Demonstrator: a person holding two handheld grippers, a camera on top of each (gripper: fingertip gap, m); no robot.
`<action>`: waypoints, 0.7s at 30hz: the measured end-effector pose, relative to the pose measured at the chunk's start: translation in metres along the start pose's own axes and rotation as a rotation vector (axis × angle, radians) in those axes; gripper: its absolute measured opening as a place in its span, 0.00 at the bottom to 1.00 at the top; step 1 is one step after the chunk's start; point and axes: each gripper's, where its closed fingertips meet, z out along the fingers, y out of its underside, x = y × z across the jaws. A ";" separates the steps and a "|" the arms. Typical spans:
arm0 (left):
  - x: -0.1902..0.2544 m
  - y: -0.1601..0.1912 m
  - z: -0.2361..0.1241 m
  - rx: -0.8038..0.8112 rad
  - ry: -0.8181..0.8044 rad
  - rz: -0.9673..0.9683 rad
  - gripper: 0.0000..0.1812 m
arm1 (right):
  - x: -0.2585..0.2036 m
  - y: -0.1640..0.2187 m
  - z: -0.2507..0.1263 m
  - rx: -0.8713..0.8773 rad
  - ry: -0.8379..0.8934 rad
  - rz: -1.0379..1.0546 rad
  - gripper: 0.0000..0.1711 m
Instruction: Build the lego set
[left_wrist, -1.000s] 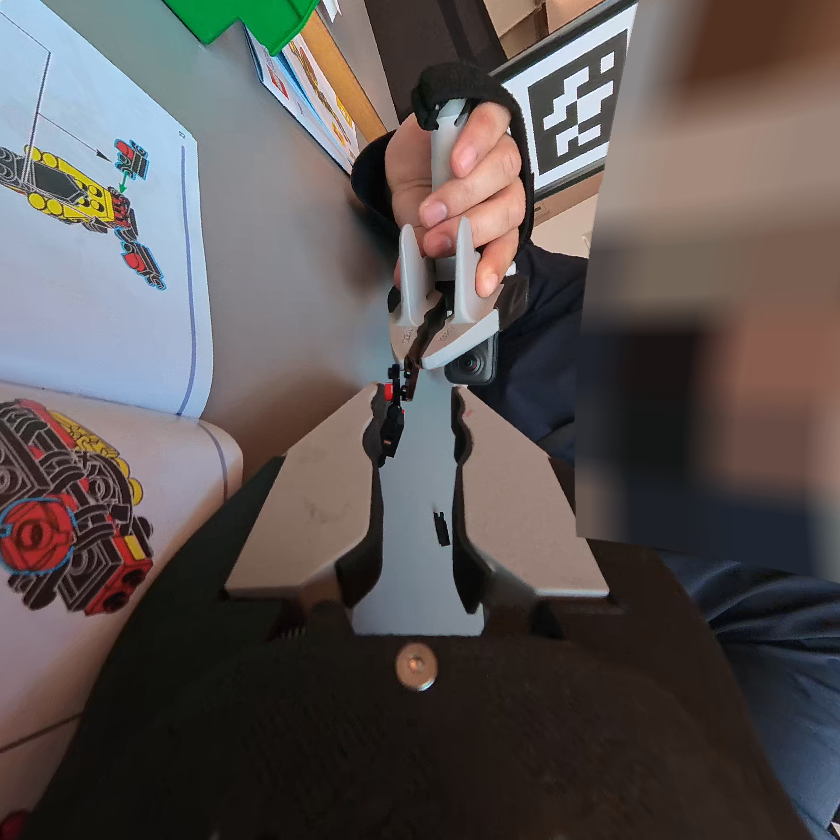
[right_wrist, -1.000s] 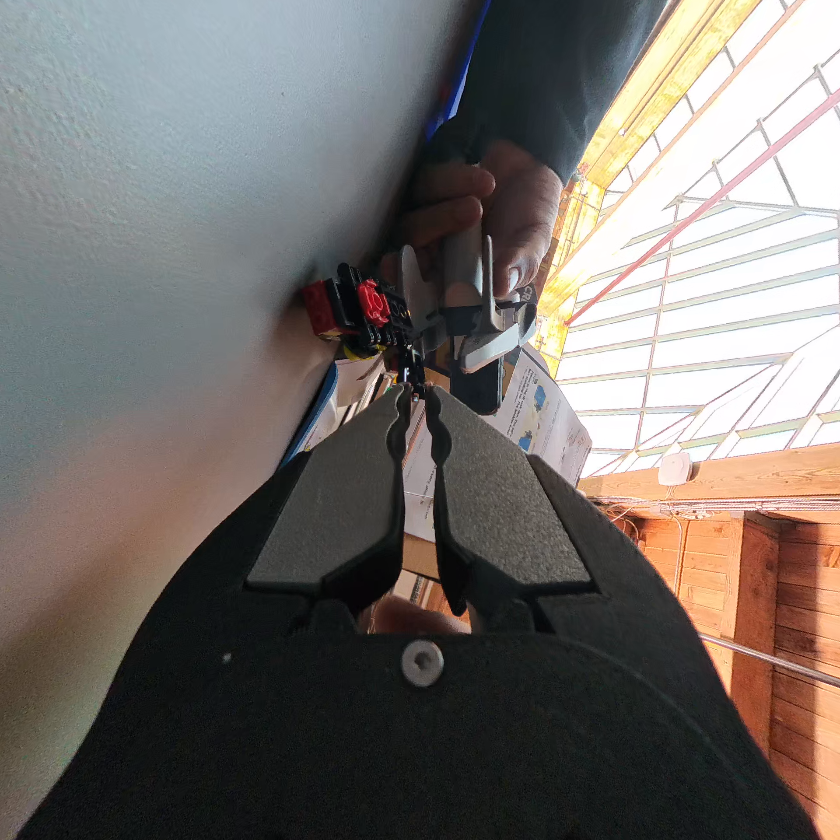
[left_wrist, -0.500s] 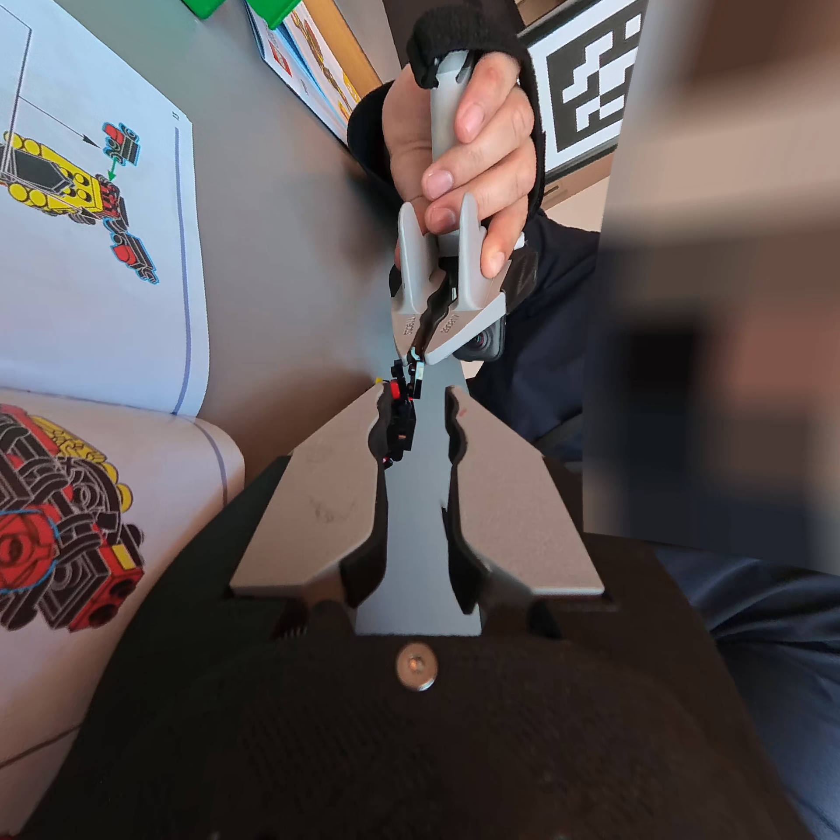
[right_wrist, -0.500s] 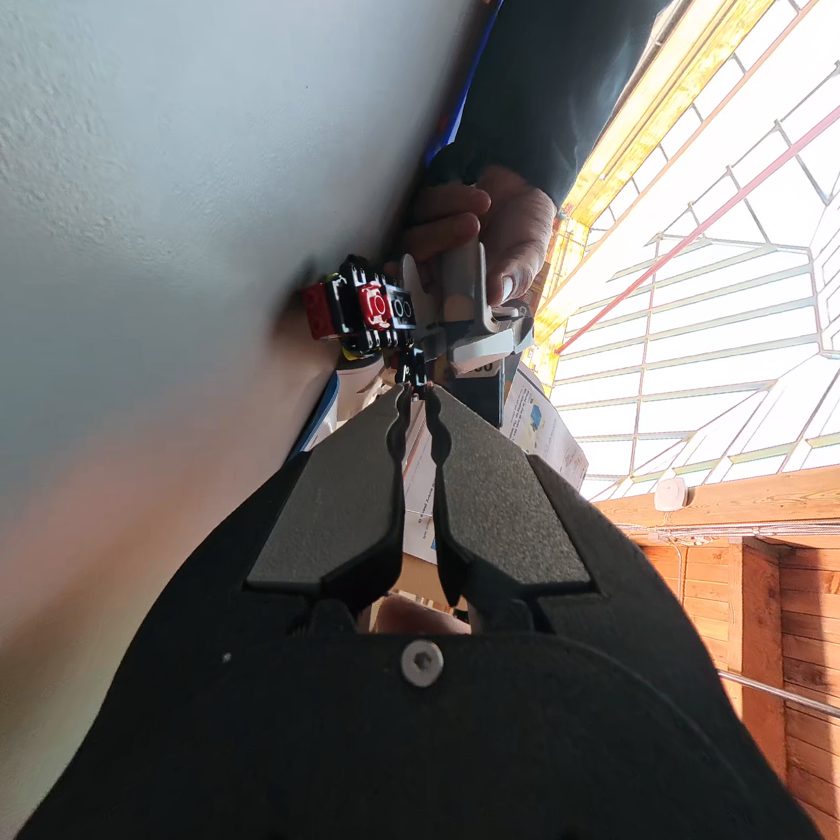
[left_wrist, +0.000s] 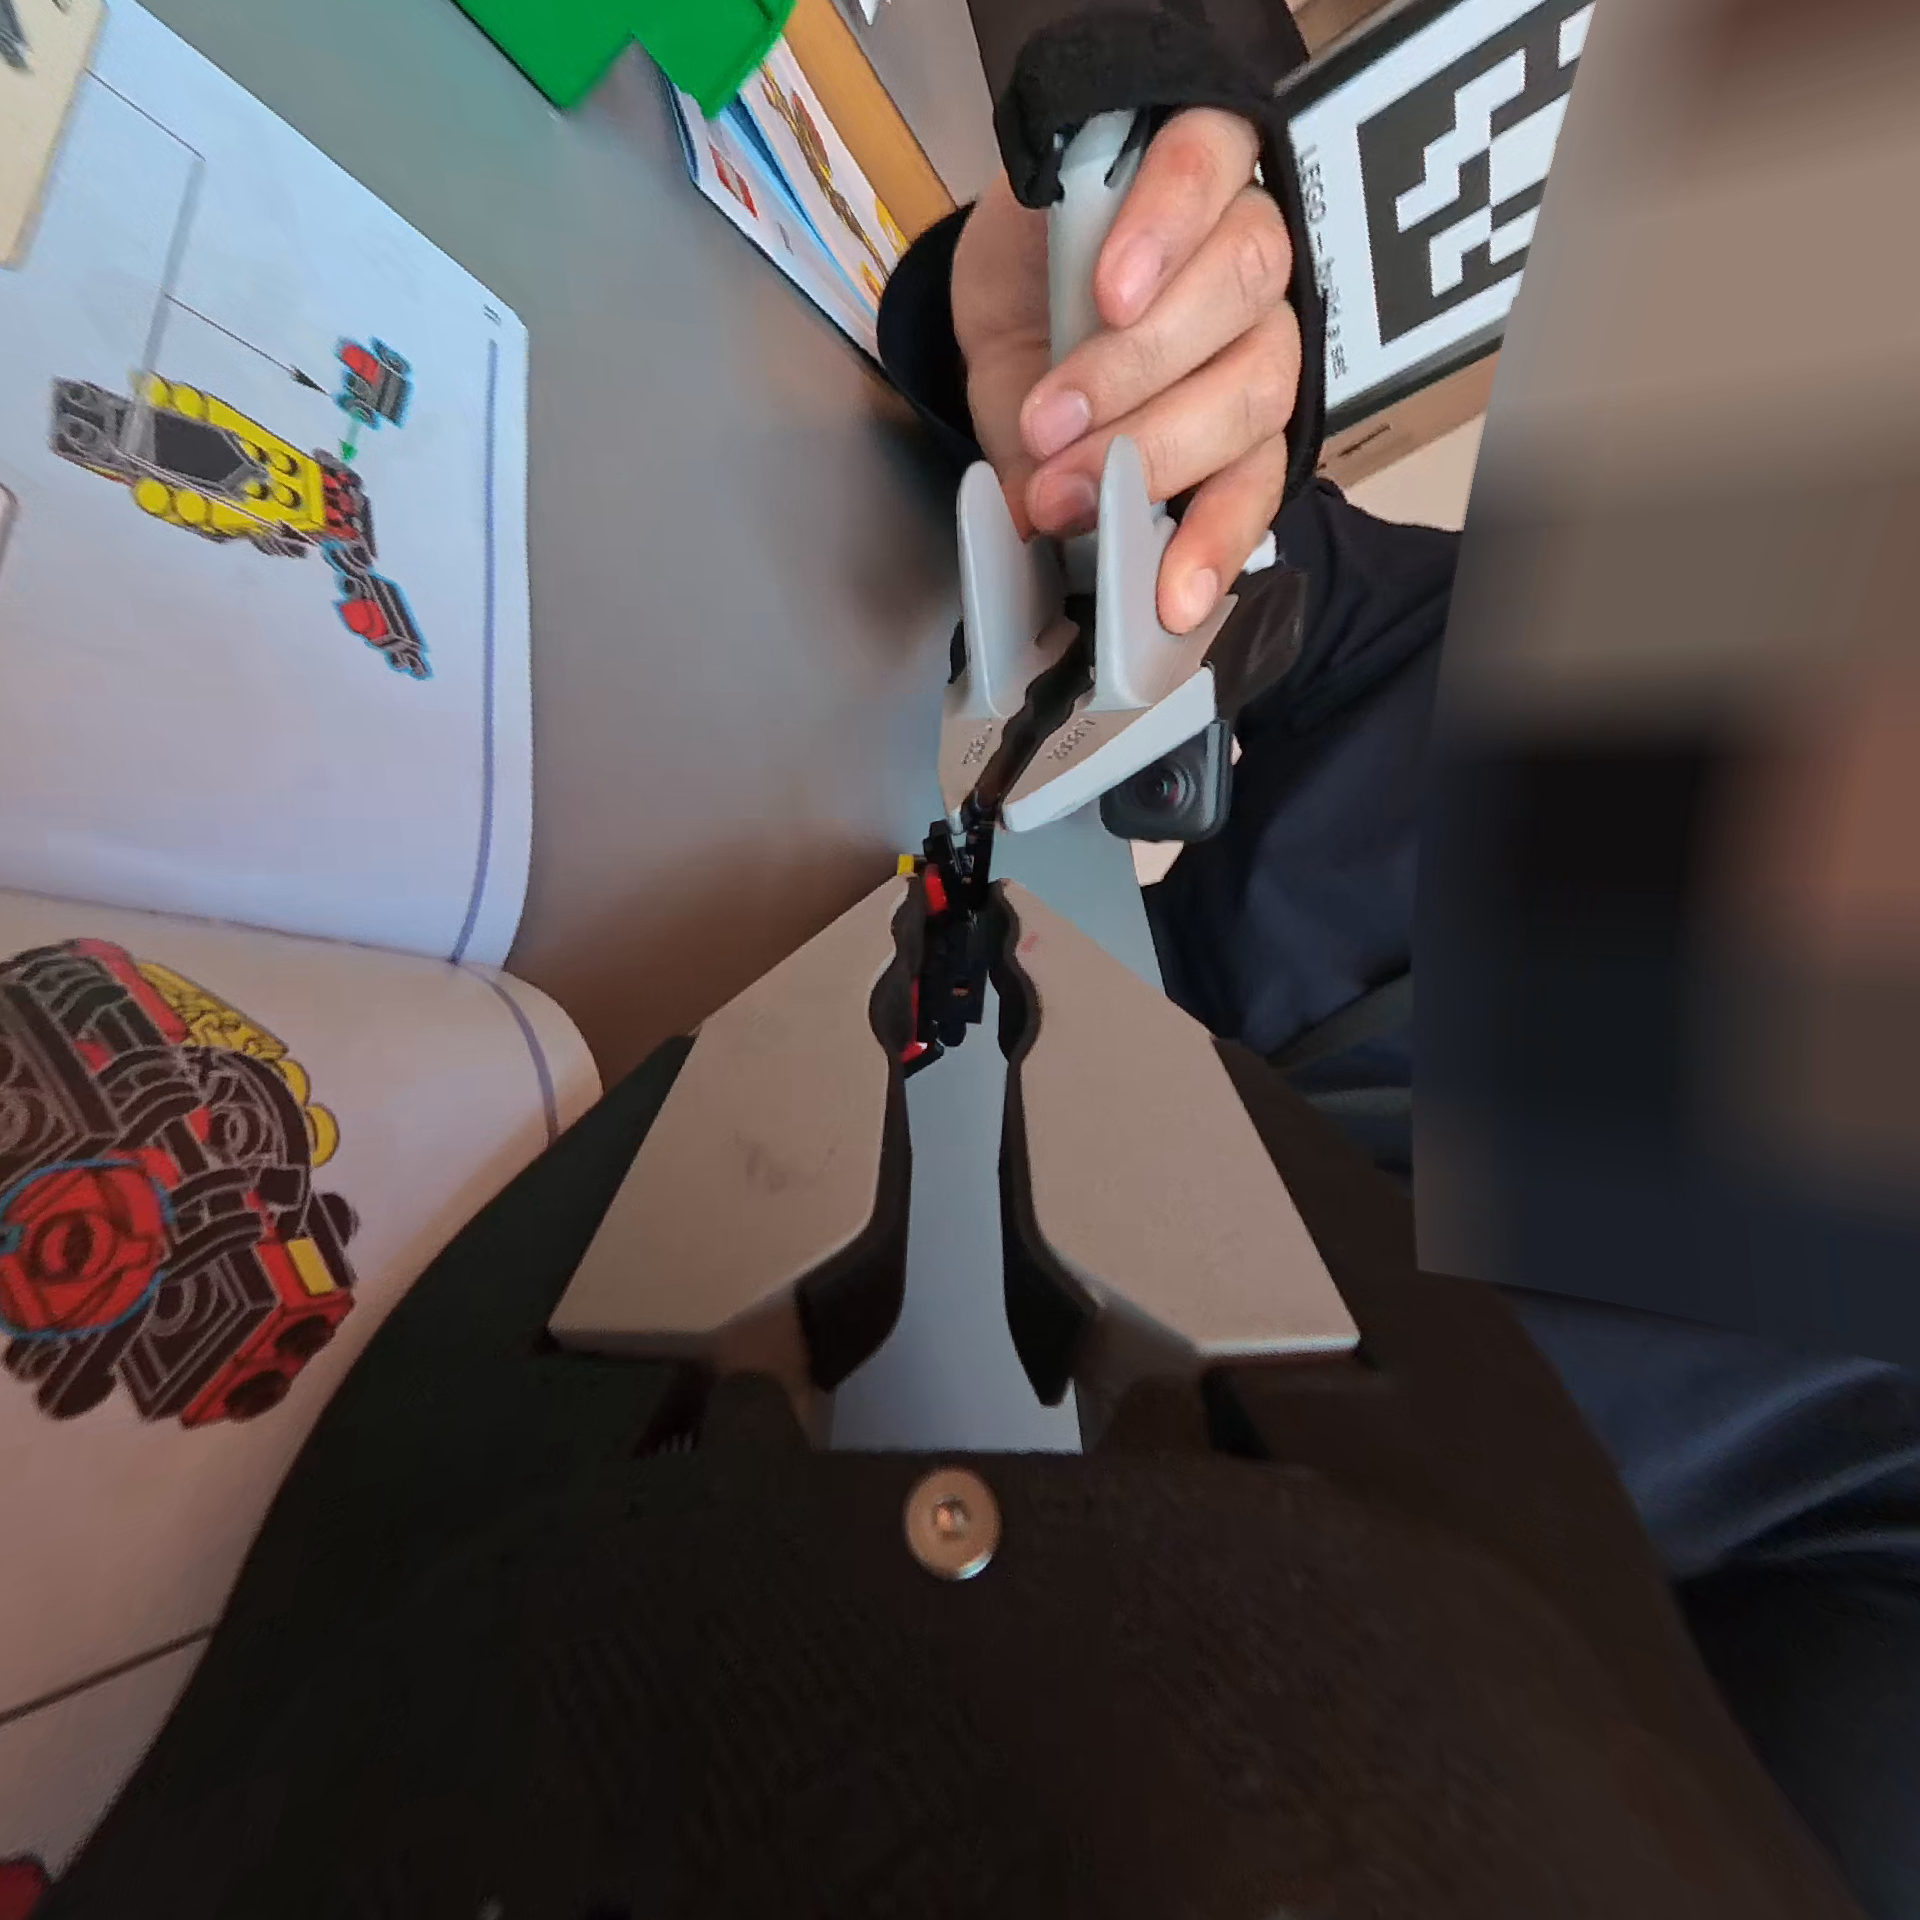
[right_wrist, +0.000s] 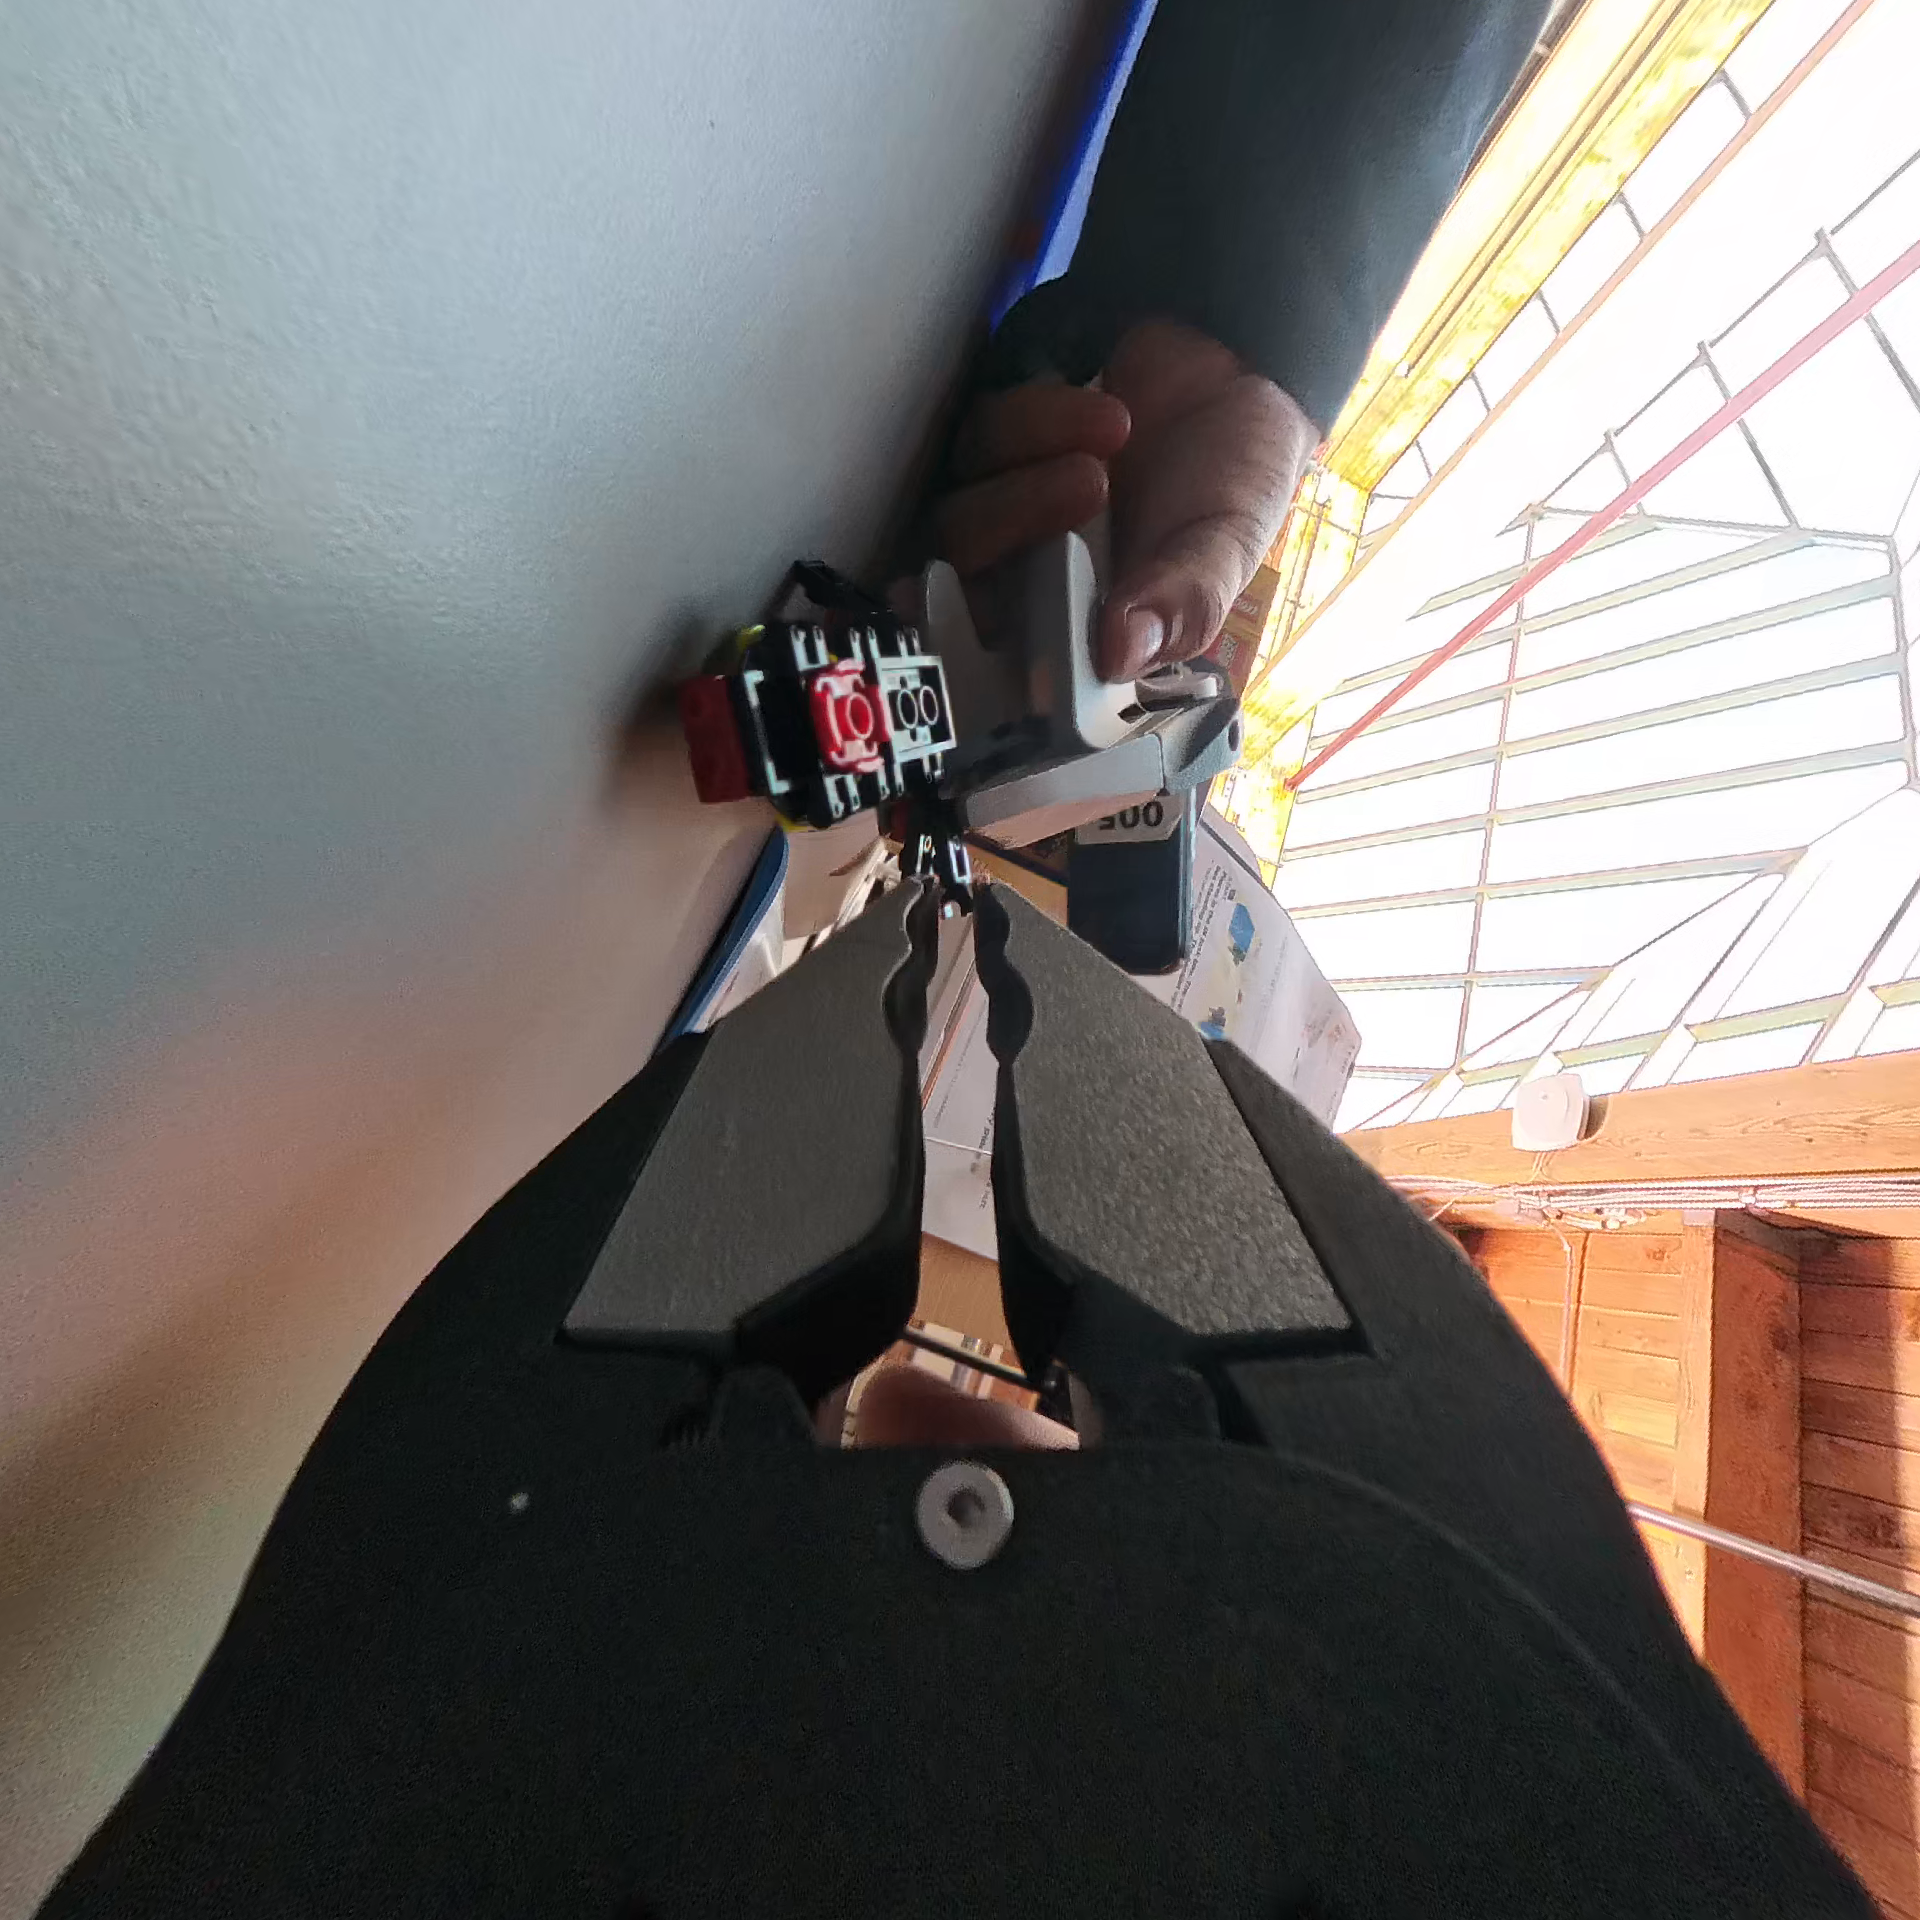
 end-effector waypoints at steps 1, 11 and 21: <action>0.000 -0.001 0.000 0.005 -0.002 0.002 0.04 | 0.000 0.001 0.000 -0.004 -0.004 0.015 0.01; 0.000 -0.006 -0.003 0.056 -0.006 0.011 0.04 | -0.011 0.040 -0.011 -0.089 -0.115 0.399 0.00; 0.012 -0.008 -0.004 0.142 -0.048 0.111 0.04 | -0.009 0.021 -0.010 0.066 -0.347 1.496 0.16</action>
